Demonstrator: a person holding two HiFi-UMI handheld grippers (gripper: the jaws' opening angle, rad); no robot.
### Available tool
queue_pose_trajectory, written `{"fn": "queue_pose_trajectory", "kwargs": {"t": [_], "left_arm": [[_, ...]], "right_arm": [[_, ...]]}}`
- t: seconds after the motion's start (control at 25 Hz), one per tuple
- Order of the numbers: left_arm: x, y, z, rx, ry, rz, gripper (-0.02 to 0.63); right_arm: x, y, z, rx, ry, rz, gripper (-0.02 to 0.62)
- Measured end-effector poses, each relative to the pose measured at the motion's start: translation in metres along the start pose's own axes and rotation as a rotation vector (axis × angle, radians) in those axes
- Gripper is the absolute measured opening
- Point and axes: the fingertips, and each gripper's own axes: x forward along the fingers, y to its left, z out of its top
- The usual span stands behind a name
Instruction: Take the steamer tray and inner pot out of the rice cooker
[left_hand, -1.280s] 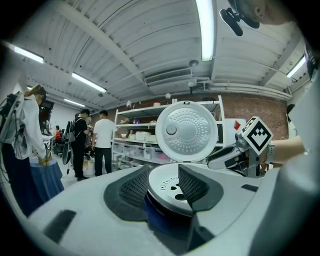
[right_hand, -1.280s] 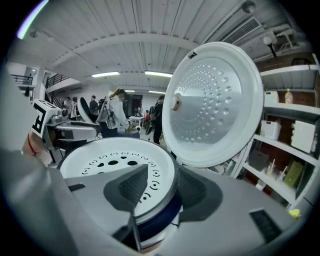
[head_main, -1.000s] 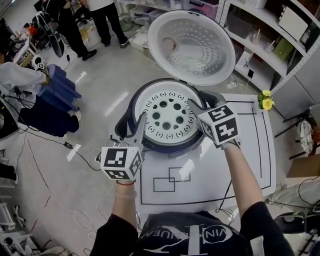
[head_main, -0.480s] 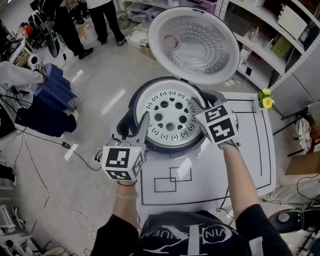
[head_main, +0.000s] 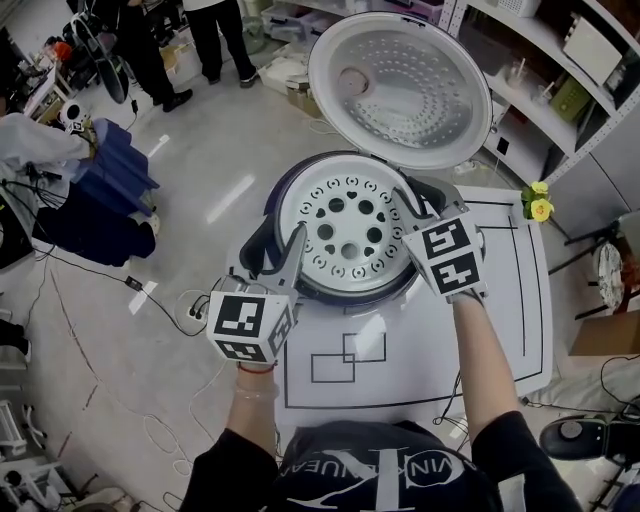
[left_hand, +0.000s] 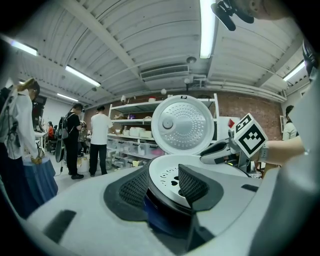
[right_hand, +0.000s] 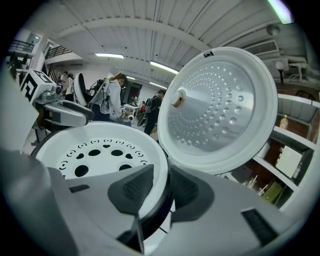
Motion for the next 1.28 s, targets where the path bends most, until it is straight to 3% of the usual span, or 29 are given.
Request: {"fn": "queue_pose_trajectory", "kwargs": {"t": [0.24,0.76,0.96,1.28], "left_arm": [[-0.005,-0.002,0.002,0.008,-0.005,-0.005,0.16],[-0.013,0.0,0.001,0.016,0.024,-0.036,0.164],[-0.022,0.001,0.0,0.047,0.048,0.0,0.101],[-0.023,0.005,-0.002,0.014,0.079,-0.053,0.129]], "right_arm": [[-0.011,-0.002,0.021,-0.04,-0.094,-0.036,0.071],[-0.057,-0.004,0.057,0.118,-0.36,-0.05,0.058],[-0.073,-0.001,0.064,0.231,-0.441,-0.016,0.056],[-0.104,0.012,0.079,0.233,-0.608,0.017,0.054]]}}
